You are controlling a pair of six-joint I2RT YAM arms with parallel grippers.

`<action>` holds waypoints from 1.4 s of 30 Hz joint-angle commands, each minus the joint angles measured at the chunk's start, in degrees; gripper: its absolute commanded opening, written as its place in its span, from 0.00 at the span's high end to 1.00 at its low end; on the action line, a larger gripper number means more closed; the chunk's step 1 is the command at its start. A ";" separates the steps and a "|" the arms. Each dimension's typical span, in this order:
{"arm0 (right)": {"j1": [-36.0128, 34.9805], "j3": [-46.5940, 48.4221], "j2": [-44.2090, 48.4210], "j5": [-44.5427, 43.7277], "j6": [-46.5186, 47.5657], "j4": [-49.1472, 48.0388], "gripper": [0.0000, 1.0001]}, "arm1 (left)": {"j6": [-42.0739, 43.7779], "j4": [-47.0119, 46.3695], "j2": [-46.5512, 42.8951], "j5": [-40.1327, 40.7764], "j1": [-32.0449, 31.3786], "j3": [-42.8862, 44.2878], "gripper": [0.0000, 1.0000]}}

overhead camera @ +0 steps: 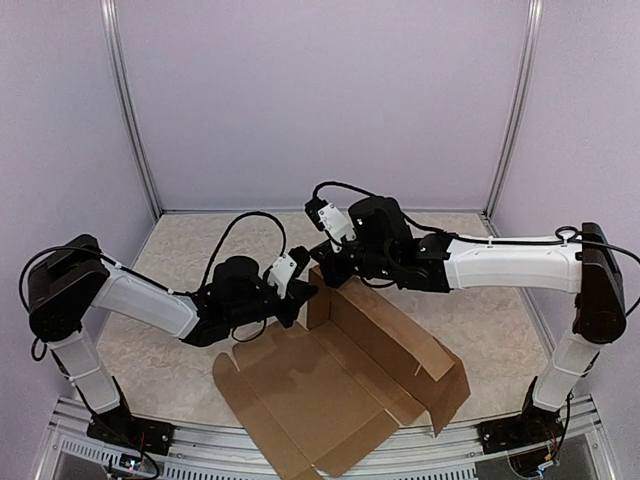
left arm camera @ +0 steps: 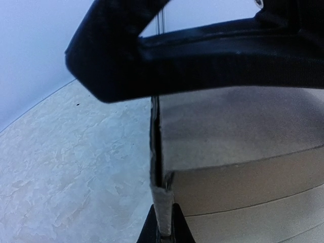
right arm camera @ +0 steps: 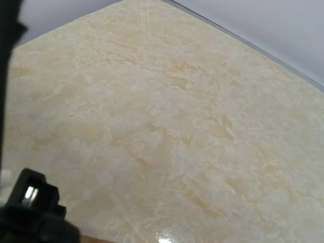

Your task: Fold the paper box

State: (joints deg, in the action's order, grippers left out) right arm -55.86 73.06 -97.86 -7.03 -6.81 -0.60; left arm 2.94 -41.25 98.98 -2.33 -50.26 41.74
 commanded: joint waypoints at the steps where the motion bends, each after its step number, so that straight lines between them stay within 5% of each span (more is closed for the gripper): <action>1: 0.40 -2.23 -1.60 0.47 -1.76 -2.19 1.00 | -0.84 -0.40 1.99 -0.40 0.13 -0.70 0.98; 10: 0.40 -4.31 -2.77 3.35 -4.22 -3.12 1.00 | -2.32 -4.79 4.80 -0.16 -0.27 -1.34 0.79; 18: 0.35 -4.86 -2.33 4.47 -4.87 -3.54 1.00 | -2.62 -6.62 7.46 0.55 -0.24 0.21 0.76; 24: 0.40 -5.08 -1.99 5.49 -5.42 -3.62 1.00 | -4.28 -8.63 9.72 1.29 -0.28 1.98 0.81; 28: 0.40 -5.63 -1.64 5.72 -5.95 -3.97 1.00 | -4.60 -9.10 11.00 1.39 -0.35 3.27 1.00; 42: 0.40 -6.00 -1.03 4.90 -5.59 -3.45 1.00 | -3.38 -8.88 9.53 3.33 -1.17 3.14 0.94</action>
State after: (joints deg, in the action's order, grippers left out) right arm -55.09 68.66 -98.94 -3.44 -12.10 -7.11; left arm -0.91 -49.69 108.99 -0.58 -50.94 43.70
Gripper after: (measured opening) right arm 0.003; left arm 0.016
